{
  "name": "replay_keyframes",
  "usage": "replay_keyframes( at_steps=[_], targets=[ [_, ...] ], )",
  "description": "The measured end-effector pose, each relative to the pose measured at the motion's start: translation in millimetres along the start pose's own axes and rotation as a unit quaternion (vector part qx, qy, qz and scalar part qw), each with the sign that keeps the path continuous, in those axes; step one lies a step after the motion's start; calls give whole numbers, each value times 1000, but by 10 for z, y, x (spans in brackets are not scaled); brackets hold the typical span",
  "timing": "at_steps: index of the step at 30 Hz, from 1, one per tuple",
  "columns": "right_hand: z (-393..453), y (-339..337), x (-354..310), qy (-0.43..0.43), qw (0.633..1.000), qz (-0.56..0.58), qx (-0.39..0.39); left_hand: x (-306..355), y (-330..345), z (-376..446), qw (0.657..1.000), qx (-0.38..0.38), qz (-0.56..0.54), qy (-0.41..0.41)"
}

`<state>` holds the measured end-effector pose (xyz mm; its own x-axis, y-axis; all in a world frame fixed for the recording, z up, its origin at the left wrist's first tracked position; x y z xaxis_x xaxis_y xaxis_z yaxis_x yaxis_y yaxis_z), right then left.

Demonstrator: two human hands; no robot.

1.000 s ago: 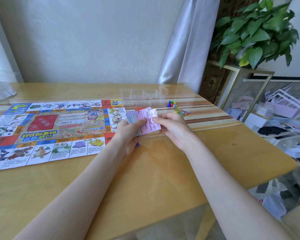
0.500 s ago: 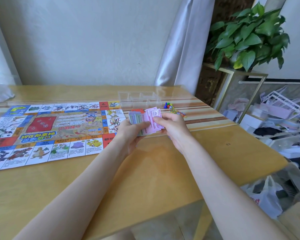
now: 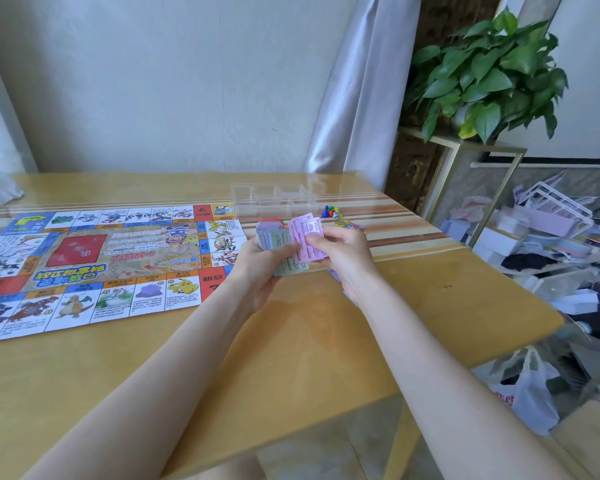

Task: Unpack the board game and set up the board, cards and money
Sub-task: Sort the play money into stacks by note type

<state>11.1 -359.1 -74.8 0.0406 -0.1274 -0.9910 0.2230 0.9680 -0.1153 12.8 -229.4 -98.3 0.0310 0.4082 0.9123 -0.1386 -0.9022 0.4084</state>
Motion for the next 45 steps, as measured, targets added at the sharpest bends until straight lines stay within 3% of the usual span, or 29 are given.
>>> replay_keyframes(
  at_steps=[3,5,8,11,14,18,22,25,28,33,39,45],
  targets=[
    [5,-108,-66,-19,999,-17,34,-11,-72,3,999,21,-24,-1],
    [26,-150,-155,-61,990,-116,43,-12,-223,44,997,70,-16,4],
    [-4,40,-194,-138,911,-389,-4,38,-371,63,993,118,14,20],
    [-102,266,-41,-164,848,-501,-54,70,-379,21,990,131,41,25],
    [-146,313,86,-146,843,-511,-83,33,-363,-10,990,133,53,7],
    [-121,300,141,-111,864,-481,-95,-80,-197,-41,995,95,-11,-37],
    [-125,315,152,-82,888,-444,-84,-121,-137,-47,996,79,4,-50],
    [-151,309,157,-87,908,-403,-82,-117,-183,-67,995,74,11,-66],
    [-157,309,116,-98,903,-410,-85,-98,-178,-79,996,57,4,-68],
    [2,-216,-307,-76,943,-318,-54,-39,-46,-55,999,9,-32,-42],
    [-257,-696,-202,60,892,-403,-195,-185,200,-73,996,-28,-68,-58],
    [-361,-658,121,102,865,-420,-256,-308,314,-144,994,-32,-66,-77]
  ],
)
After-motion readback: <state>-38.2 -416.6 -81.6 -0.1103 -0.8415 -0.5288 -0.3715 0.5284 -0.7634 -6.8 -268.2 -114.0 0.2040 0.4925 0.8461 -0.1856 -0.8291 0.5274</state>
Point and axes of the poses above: each hand's wrist, its own z-axis towards the middle knuckle, its own y-axis out of the palm, x = y × z, the point moved 8 cm from there along z, towards the middle knuckle, and after that the axes turned 4 degrees about y, right-handed, at the moved point
